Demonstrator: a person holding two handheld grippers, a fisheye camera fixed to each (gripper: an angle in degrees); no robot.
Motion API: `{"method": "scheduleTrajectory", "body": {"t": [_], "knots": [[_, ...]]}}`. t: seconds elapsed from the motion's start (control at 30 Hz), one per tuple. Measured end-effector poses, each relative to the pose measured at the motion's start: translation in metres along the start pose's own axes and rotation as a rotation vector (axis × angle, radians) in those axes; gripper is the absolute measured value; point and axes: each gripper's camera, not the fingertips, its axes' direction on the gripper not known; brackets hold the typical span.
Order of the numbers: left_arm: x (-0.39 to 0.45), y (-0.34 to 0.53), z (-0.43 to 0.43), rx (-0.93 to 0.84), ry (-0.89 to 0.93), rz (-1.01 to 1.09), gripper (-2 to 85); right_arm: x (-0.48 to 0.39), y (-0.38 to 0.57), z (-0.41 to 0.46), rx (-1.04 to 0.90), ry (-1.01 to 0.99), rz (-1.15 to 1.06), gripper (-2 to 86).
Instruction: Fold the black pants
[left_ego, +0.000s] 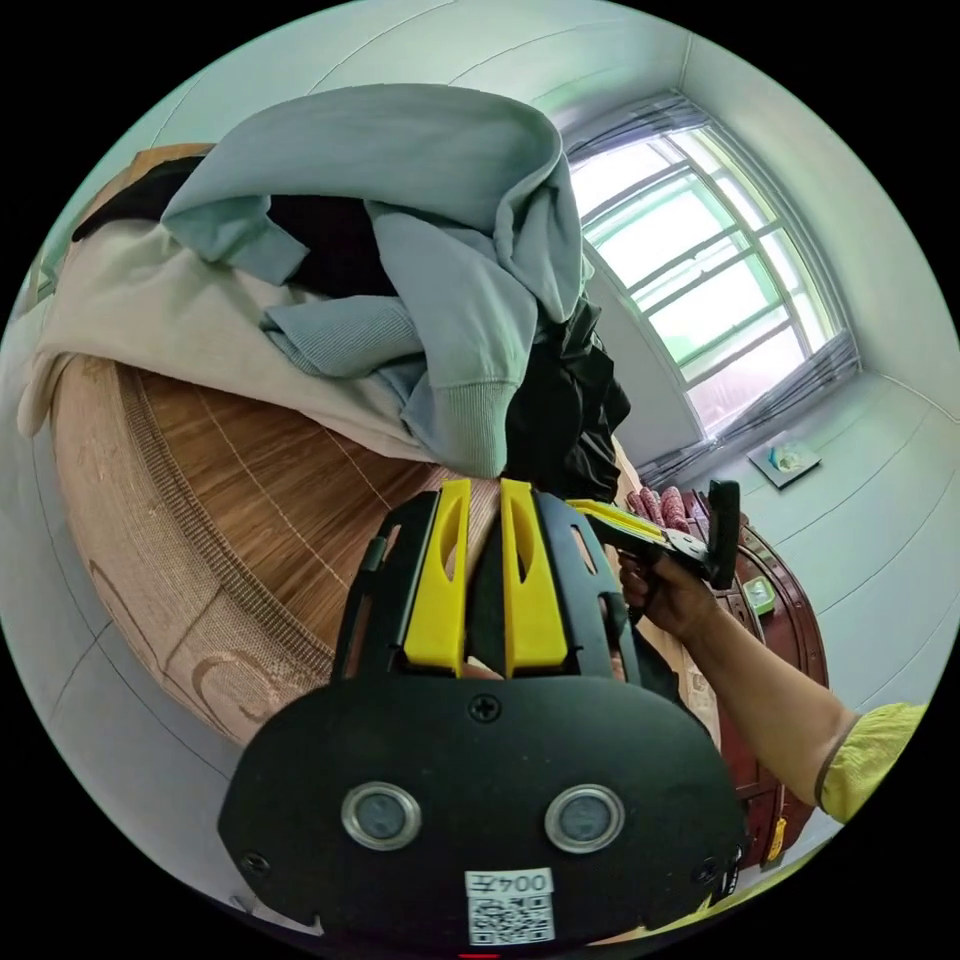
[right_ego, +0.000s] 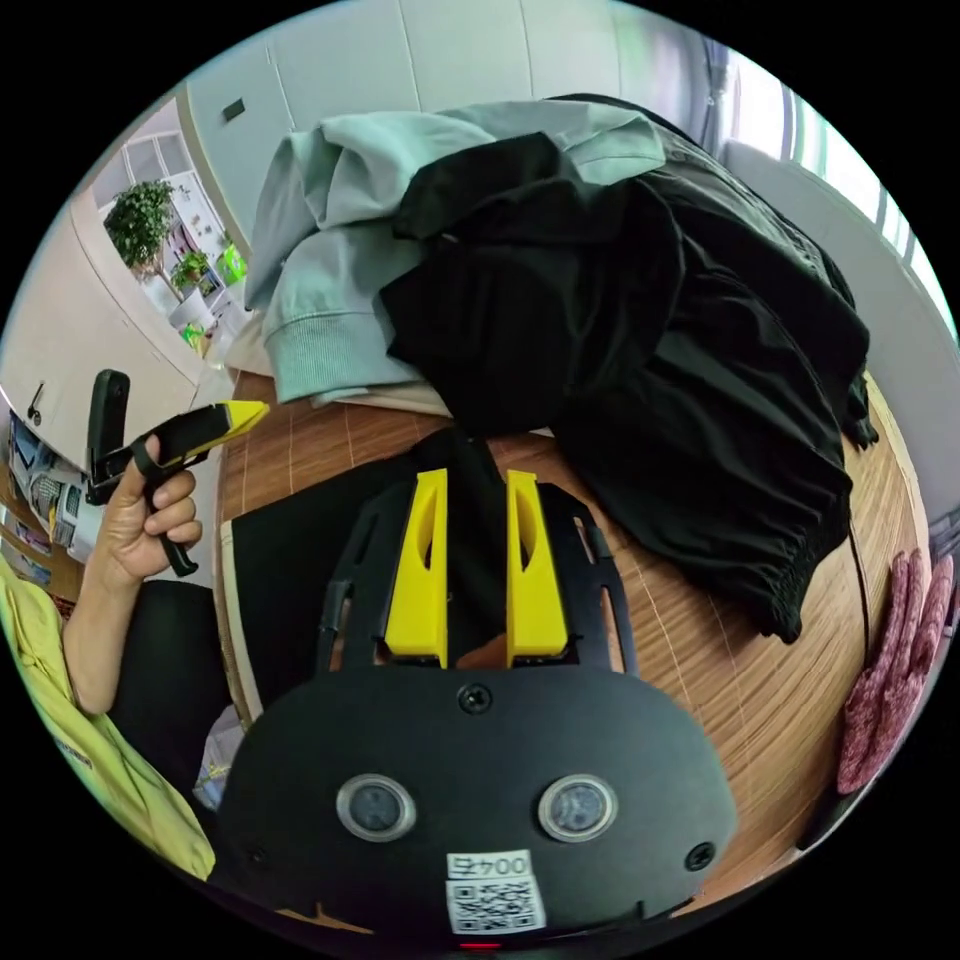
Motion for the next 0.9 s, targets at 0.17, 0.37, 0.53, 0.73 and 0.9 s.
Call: {"method": "scheduleTrajectory", "body": {"t": [0.17, 0.37, 0.53, 0.73, 0.9], "knots": [[-0.003, -0.013, -0.003, 0.002, -0.013, 0.008, 3.9, -0.001, -0.005, 0.025, -0.047, -0.027, -0.043, 9.2], [-0.007, -0.022, -0.002, -0.005, -0.005, -0.003, 2.6, -0.002, 0.0, 0.037, -0.07, -0.077, -0.045, 6.0], [-0.008, -0.025, -0.003, -0.001, -0.024, 0.002, 2.5, -0.006, 0.008, 0.039, -0.065, -0.056, -0.032, 0.5], [-0.012, -0.022, -0.001, 0.009, -0.03, -0.028, 2.4, -0.018, 0.025, 0.007, 0.095, 0.029, 0.019, 0.0], [-0.005, -0.015, 0.008, 0.009, -0.056, -0.02, 2.3, -0.016, 0.027, 0.021, 0.054, 0.109, 0.097, 3.5]]}}
